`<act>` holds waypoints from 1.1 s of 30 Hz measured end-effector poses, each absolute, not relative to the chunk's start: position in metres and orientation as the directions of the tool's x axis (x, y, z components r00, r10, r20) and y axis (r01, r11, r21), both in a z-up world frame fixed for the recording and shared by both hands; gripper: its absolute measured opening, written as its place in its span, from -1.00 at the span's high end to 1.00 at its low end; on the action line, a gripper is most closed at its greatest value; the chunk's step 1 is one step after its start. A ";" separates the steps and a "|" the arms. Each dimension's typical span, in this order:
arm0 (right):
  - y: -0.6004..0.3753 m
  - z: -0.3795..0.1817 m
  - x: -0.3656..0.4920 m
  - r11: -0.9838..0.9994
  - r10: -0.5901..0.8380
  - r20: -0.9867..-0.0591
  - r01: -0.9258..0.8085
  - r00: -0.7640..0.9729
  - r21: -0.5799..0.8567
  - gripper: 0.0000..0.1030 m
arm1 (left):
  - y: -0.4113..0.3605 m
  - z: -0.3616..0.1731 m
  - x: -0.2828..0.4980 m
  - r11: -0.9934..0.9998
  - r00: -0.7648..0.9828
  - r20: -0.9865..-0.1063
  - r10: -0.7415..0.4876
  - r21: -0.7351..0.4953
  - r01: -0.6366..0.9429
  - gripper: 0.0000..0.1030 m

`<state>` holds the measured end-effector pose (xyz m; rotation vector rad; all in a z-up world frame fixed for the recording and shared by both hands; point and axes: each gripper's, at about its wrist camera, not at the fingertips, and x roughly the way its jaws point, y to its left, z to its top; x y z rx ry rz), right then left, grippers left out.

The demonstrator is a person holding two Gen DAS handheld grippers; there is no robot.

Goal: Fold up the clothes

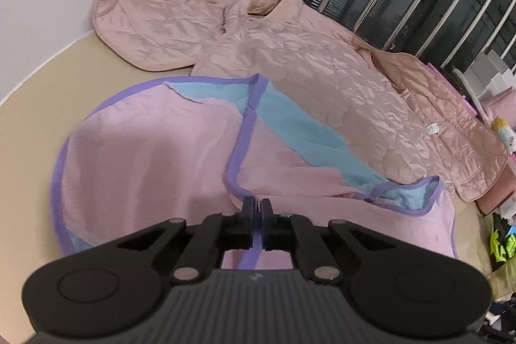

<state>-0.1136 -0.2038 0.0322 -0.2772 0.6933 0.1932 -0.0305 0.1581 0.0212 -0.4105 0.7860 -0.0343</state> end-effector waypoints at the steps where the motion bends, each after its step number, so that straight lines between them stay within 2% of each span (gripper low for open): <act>1: -0.202 0.030 -0.111 0.945 0.077 -0.659 -0.266 0.749 -0.191 1.00 | 0.159 0.023 -0.032 0.917 0.717 -0.672 -0.182 -0.379 -0.123 0.96; 4: -0.200 0.032 -0.110 0.950 0.027 -0.637 -0.218 0.770 -0.224 0.98 | 0.160 0.037 -0.040 0.899 0.750 -0.629 -0.206 -0.424 -0.109 0.96; 10: -0.185 0.079 -0.136 0.927 0.011 -0.442 -0.175 0.897 -0.333 0.99 | 0.175 0.079 -0.063 0.888 0.831 -0.526 -0.182 -0.450 -0.091 0.97; 11: -0.179 0.081 -0.138 0.918 0.025 -0.433 -0.192 0.901 -0.348 0.99 | 0.180 0.079 -0.065 0.889 0.834 -0.527 -0.162 -0.444 -0.108 0.96; 12: -0.173 0.081 -0.139 0.907 0.044 -0.446 -0.223 0.894 -0.358 0.98 | 0.184 0.076 -0.064 0.896 0.831 -0.541 -0.129 -0.423 -0.136 0.96; 14: -0.157 0.062 -0.134 0.866 0.083 -0.536 -0.327 0.840 -0.379 0.97 | 0.195 0.058 -0.057 0.904 0.804 -0.592 -0.052 -0.370 -0.214 0.96; 16: -0.142 0.039 -0.132 0.812 0.067 -0.610 -0.398 0.790 -0.427 0.87 | 0.205 0.039 -0.050 0.884 0.757 -0.653 -0.017 -0.363 -0.294 0.95; 18: -0.136 0.032 -0.141 0.779 0.049 -0.611 -0.413 0.790 -0.472 0.74 | 0.208 0.031 -0.052 0.874 0.749 -0.662 -0.027 -0.379 -0.303 0.88; 19: -0.137 0.034 -0.147 0.778 0.060 -0.601 -0.415 0.797 -0.472 0.60 | 0.206 0.031 -0.054 0.883 0.760 -0.649 -0.038 -0.378 -0.279 0.82; 21: -0.149 0.045 -0.152 0.829 0.105 -0.599 -0.402 0.794 -0.388 0.43 | 0.201 0.031 -0.057 0.897 0.770 -0.636 -0.045 -0.365 -0.248 0.53; 27: -0.209 0.046 -0.121 0.965 0.124 -0.659 -0.246 0.742 -0.095 0.43 | 0.199 0.029 -0.054 0.896 0.760 -0.645 -0.082 -0.381 -0.227 0.45; 30: -0.214 0.031 -0.105 0.966 0.187 -0.697 -0.257 0.692 0.003 0.46 | 0.203 0.025 -0.055 0.904 0.738 -0.670 -0.081 -0.362 -0.229 0.45; 32: -0.209 0.028 -0.105 0.960 0.210 -0.689 -0.279 0.694 0.012 0.55 | 0.201 0.021 -0.056 0.908 0.727 -0.681 -0.088 -0.356 -0.223 0.45; 33: -0.207 0.028 -0.105 0.959 0.209 -0.692 -0.282 0.691 0.008 0.96 | 0.199 0.020 -0.056 0.910 0.721 -0.687 -0.091 -0.352 -0.221 0.45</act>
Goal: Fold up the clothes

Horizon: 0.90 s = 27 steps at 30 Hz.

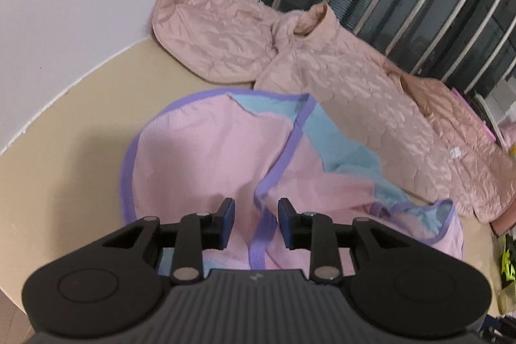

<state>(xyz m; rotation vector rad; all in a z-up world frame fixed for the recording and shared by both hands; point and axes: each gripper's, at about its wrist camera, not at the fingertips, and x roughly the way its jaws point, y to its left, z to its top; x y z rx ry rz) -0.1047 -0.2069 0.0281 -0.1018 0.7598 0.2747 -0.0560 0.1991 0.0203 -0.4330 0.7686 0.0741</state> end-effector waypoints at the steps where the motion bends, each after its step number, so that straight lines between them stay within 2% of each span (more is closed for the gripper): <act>1: -0.205 0.028 -0.105 0.960 0.187 -0.696 -0.278 0.693 -0.018 0.93 | 0.197 0.019 -0.056 0.911 0.714 -0.693 -0.094 -0.348 -0.219 0.45; 4: -0.208 0.027 -0.106 0.954 0.036 -0.693 -0.230 0.720 -0.190 0.94 | 0.190 0.017 -0.057 0.910 0.699 -0.704 -0.126 -0.363 -0.202 0.45; 9: -0.243 0.031 -0.108 0.950 -0.131 -0.684 -0.105 0.718 -0.293 0.92 | 0.163 0.020 -0.062 0.911 0.684 -0.691 -0.234 -0.401 -0.094 0.45; 11: -0.246 0.041 -0.112 0.951 -0.122 -0.665 -0.104 0.737 -0.290 0.81 | 0.161 0.025 -0.062 0.911 0.694 -0.679 -0.239 -0.405 -0.083 0.45; 14: -0.247 0.059 -0.105 0.973 -0.022 -0.634 -0.130 0.773 -0.193 0.56 | 0.170 0.036 -0.053 0.889 0.712 -0.651 -0.263 -0.451 -0.084 0.45; 17: -0.245 0.066 -0.075 0.981 0.022 -0.606 -0.134 0.795 -0.140 0.55 | 0.158 0.044 -0.023 0.905 0.699 -0.653 -0.292 -0.425 -0.019 0.21; 21: -0.235 0.056 -0.014 0.987 0.064 -0.646 -0.145 0.760 -0.073 0.56 | 0.132 0.033 0.017 0.931 0.631 -0.728 -0.267 -0.364 -0.026 0.23; 23: -0.230 0.048 0.009 0.989 0.027 -0.668 -0.116 0.744 -0.089 0.56 | 0.123 0.028 0.024 0.935 0.619 -0.739 -0.264 -0.353 -0.022 0.23; 25: -0.230 0.040 0.025 0.992 0.010 -0.687 -0.092 0.727 -0.084 0.56 | 0.121 0.022 0.029 0.935 0.616 -0.743 -0.262 -0.354 -0.030 0.35; 26: -0.231 0.034 0.032 0.994 0.006 -0.702 -0.078 0.712 -0.071 0.56 | 0.121 0.019 0.032 0.936 0.616 -0.746 -0.254 -0.351 -0.038 0.88; 27: -0.232 0.029 0.036 0.996 0.008 -0.706 -0.071 0.708 -0.059 0.56 | 0.121 0.018 0.033 0.937 0.623 -0.744 -0.244 -0.346 -0.045 1.00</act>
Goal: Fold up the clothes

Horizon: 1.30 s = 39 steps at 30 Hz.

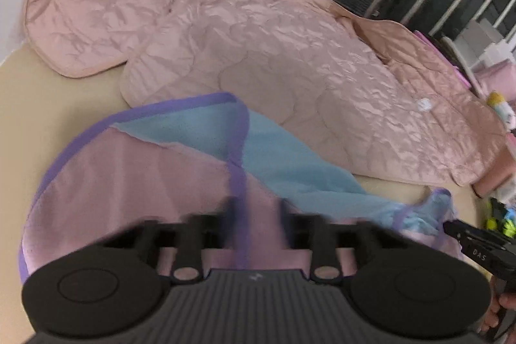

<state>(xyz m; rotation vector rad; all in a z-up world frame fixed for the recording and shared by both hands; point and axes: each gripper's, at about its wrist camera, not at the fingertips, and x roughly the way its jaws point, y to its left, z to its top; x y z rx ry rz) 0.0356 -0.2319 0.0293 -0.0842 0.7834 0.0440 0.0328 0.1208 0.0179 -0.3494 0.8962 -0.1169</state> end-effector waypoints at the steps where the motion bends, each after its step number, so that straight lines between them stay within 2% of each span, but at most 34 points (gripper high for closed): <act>1: -0.233 0.027 0.038 0.996 0.009 -0.702 -0.065 0.712 -0.054 0.82 | 0.121 0.018 0.034 0.933 0.632 -0.731 -0.257 -0.358 -0.035 1.00; 2: -0.233 0.027 0.041 0.997 -0.002 -0.701 -0.054 0.714 -0.059 1.00 | 0.123 0.019 0.033 0.927 0.647 -0.712 -0.275 -0.375 -0.019 1.00; 10: -0.247 0.065 0.031 0.999 0.034 -0.570 -0.038 0.821 0.005 0.96 | 0.145 0.050 0.017 0.894 0.793 -0.573 -0.207 -0.440 -0.084 1.00; 11: -0.250 0.065 0.036 0.998 0.058 -0.577 -0.053 0.814 0.025 0.90 | 0.150 0.049 0.021 0.894 0.784 -0.584 -0.210 -0.439 -0.087 0.99; 12: -0.252 0.064 0.041 0.997 0.080 -0.594 -0.071 0.801 0.039 0.75 | 0.152 0.046 0.028 0.897 0.765 -0.606 -0.219 -0.433 -0.086 0.88; 13: -0.252 0.062 0.047 0.995 0.098 -0.611 -0.092 0.786 0.042 0.37 | 0.154 0.044 0.035 0.901 0.745 -0.627 -0.229 -0.426 -0.081 0.80; 14: -0.251 0.059 0.052 0.993 0.115 -0.627 -0.113 0.770 0.043 0.21 | 0.154 0.041 0.043 0.907 0.723 -0.647 -0.244 -0.416 -0.066 0.58; 15: -0.250 0.057 0.058 0.990 0.132 -0.643 -0.135 0.754 0.044 0.18 | 0.153 0.038 0.051 0.915 0.709 -0.660 -0.249 -0.401 -0.052 0.41; 16: -0.246 0.054 0.062 0.988 0.137 -0.654 -0.151 0.744 0.036 0.18 | 0.153 0.036 0.055 0.921 0.709 -0.664 -0.237 -0.387 -0.054 0.37; 18: -0.238 0.047 0.071 0.986 0.130 -0.672 -0.167 0.729 0.009 0.30 | 0.150 0.031 0.064 0.925 0.705 -0.668 -0.238 -0.377 -0.046 0.35; 20: -0.232 0.037 0.080 0.989 0.085 -0.699 -0.144 0.710 -0.025 0.87 | 0.148 0.025 0.072 0.923 0.694 -0.675 -0.251 -0.384 -0.039 0.31; 22: -0.231 0.034 0.083 0.992 0.054 -0.696 -0.116 0.716 -0.043 0.94 | 0.147 0.019 0.082 0.924 0.682 -0.691 -0.240 -0.378 -0.058 0.30; 27: -0.250 0.048 0.079 0.989 -0.141 -0.557 0.098 0.819 -0.107 0.94 | 0.155 0.018 0.084 0.910 0.690 -0.685 -0.234 -0.405 -0.094 0.27; 29: -0.259 0.045 0.083 0.993 -0.115 -0.576 0.081 0.810 -0.085 0.89 | 0.157 0.023 0.076 0.915 0.699 -0.678 -0.227 -0.395 -0.086 0.23; 32: -0.261 0.052 0.071 0.999 -0.035 -0.586 0.010 0.809 -0.045 0.63 | 0.157 0.034 0.040 0.941 0.709 -0.684 -0.171 -0.327 -0.089 0.21; 34: -0.258 0.065 0.047 0.997 -0.015 -0.539 -0.028 0.842 -0.071 0.25 | 0.161 0.042 0.010 0.952 0.721 -0.680 -0.136 -0.292 -0.096 0.16; 36: -0.256 0.076 0.017 0.991 0.029 -0.523 -0.092 0.852 -0.096 0.23 | 0.164 0.047 -0.024 0.959 0.725 -0.679 -0.112 -0.266 -0.100 0.04; 39: -0.256 0.078 -0.030 0.981 0.091 -0.565 -0.173 0.820 -0.093 0.28 | 0.162 0.048 -0.062 0.963 0.712 -0.693 -0.111 -0.251 -0.094 0.03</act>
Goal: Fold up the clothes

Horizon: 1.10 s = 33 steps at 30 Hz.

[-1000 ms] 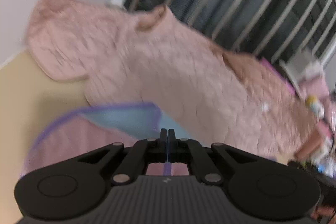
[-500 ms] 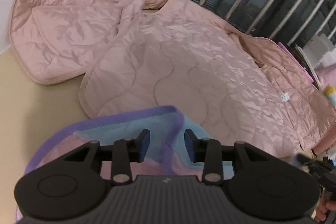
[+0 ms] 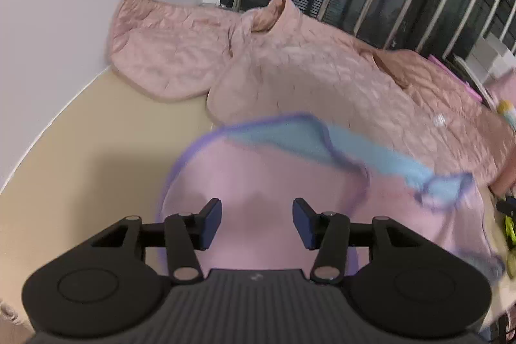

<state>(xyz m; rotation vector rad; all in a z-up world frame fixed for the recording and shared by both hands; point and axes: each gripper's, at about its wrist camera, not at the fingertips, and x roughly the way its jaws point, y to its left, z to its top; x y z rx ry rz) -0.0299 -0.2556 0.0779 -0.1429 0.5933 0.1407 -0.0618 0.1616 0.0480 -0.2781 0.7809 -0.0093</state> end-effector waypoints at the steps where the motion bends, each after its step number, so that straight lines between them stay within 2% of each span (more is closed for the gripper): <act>1: -0.256 0.075 -0.044 0.976 0.104 -0.582 -0.196 0.806 -0.096 0.29 | 0.158 0.047 -0.070 0.959 0.702 -0.696 -0.150 -0.274 -0.067 0.03; 5: -0.261 0.057 -0.080 0.972 0.053 -0.635 -0.187 0.771 -0.145 0.46 | 0.139 0.041 -0.088 0.929 0.649 -0.689 -0.322 -0.361 0.078 -0.11; 9: -0.279 0.041 -0.089 0.984 0.003 -0.675 -0.124 0.738 -0.132 0.48 | 0.111 0.030 -0.096 0.940 0.589 -0.735 -0.335 -0.307 0.152 -0.12; 13: -0.290 0.034 -0.094 0.989 0.013 -0.691 -0.114 0.722 -0.100 0.50 | 0.091 0.027 -0.110 0.944 0.588 -0.739 -0.329 -0.260 0.202 -0.12; 14: -0.289 0.032 -0.095 0.989 0.012 -0.693 -0.112 0.721 -0.099 0.54 | 0.087 0.026 -0.114 0.949 0.595 -0.740 -0.315 -0.240 0.204 -0.12; 15: -0.288 0.030 -0.097 0.989 0.009 -0.694 -0.109 0.720 -0.101 0.68 | 0.084 0.026 -0.116 0.955 0.605 -0.738 -0.297 -0.215 0.206 -0.11; 16: -0.289 0.028 -0.097 0.989 0.007 -0.691 -0.106 0.723 -0.101 0.92 | 0.082 0.026 -0.119 0.958 0.615 -0.735 -0.285 -0.193 0.212 0.00; 17: -0.289 0.028 -0.098 0.991 -0.002 -0.687 -0.089 0.727 -0.097 0.94 | 0.080 0.025 -0.121 0.961 0.625 -0.732 -0.273 -0.172 0.217 0.75; 18: -0.290 0.028 -0.098 0.993 -0.014 -0.684 -0.069 0.730 -0.094 0.94 | 0.080 0.024 -0.123 0.963 0.633 -0.729 -0.261 -0.157 0.217 0.98; 24: -0.296 0.031 -0.097 0.990 -0.078 -0.675 -0.022 0.734 -0.138 0.97 | 0.104 0.044 -0.128 0.972 0.714 -0.659 -0.235 -0.151 0.180 0.98; 26: -0.294 0.031 -0.098 0.988 -0.079 -0.681 -0.033 0.728 -0.150 0.96 | 0.105 0.046 -0.126 0.967 0.701 -0.667 -0.252 -0.158 0.198 0.97; 28: -0.289 0.030 -0.102 0.980 -0.103 -0.680 -0.042 0.726 -0.193 0.77 | 0.101 0.046 -0.126 0.963 0.685 -0.677 -0.267 -0.154 0.223 0.91; 29: -0.286 0.030 -0.103 0.975 -0.116 -0.679 -0.047 0.725 -0.217 0.74 | 0.099 0.045 -0.127 0.966 0.685 -0.682 -0.256 -0.148 0.213 0.71; 30: -0.285 0.031 -0.107 0.972 -0.120 -0.673 -0.053 0.730 -0.230 0.69 | 0.098 0.043 -0.128 0.967 0.680 -0.688 -0.253 -0.150 0.208 0.32; 31: -0.284 0.033 -0.111 0.971 -0.113 -0.666 -0.061 0.738 -0.232 0.63 | 0.098 0.041 -0.129 0.965 0.677 -0.689 -0.260 -0.155 0.213 0.17; 33: -0.283 0.040 -0.120 0.972 -0.068 -0.651 -0.096 0.756 -0.214 0.53 | 0.098 0.038 -0.133 0.959 0.673 -0.685 -0.280 -0.167 0.230 0.12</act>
